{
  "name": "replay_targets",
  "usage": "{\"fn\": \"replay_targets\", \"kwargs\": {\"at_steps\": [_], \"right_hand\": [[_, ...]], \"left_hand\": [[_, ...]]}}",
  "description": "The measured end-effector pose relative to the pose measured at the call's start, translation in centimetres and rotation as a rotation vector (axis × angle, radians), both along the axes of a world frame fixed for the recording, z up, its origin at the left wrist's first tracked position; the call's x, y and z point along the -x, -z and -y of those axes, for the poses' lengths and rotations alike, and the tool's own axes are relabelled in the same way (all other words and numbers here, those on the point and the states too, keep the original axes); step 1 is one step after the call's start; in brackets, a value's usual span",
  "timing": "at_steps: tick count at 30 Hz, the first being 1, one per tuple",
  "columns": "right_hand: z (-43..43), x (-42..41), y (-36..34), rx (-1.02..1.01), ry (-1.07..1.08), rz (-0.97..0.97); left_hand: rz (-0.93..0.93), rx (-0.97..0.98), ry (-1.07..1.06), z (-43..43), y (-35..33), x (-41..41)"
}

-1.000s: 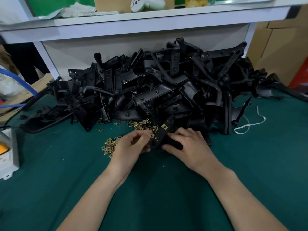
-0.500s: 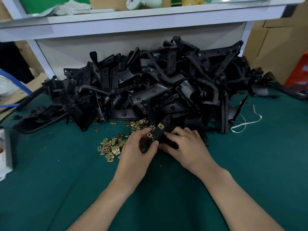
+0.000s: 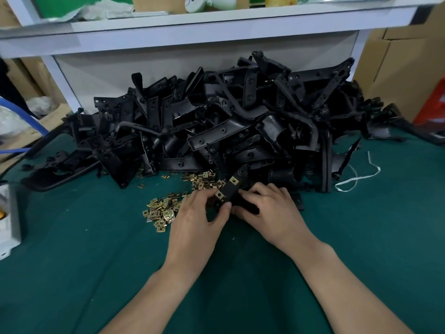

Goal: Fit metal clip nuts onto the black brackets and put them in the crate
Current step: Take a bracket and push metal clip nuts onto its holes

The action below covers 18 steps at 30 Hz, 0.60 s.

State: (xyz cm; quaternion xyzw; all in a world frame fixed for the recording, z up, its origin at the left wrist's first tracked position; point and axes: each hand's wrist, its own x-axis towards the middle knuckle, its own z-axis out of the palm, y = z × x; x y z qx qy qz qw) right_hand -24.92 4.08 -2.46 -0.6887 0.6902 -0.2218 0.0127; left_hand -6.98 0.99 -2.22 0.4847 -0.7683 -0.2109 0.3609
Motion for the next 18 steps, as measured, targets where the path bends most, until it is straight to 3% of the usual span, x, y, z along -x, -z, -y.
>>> {"fn": "replay_targets", "kwargs": {"at_steps": [5,18], "right_hand": [[0.00,-0.03,-0.09,-0.017,0.001,-0.015],[-0.04,-0.17,-0.40,-0.056,-0.002,-0.044]], "left_hand": [[0.054,0.103,-0.030,-0.28,-0.65,0.29],[0.065,0.146,-0.005,-0.11,-0.92,0.15]]}}
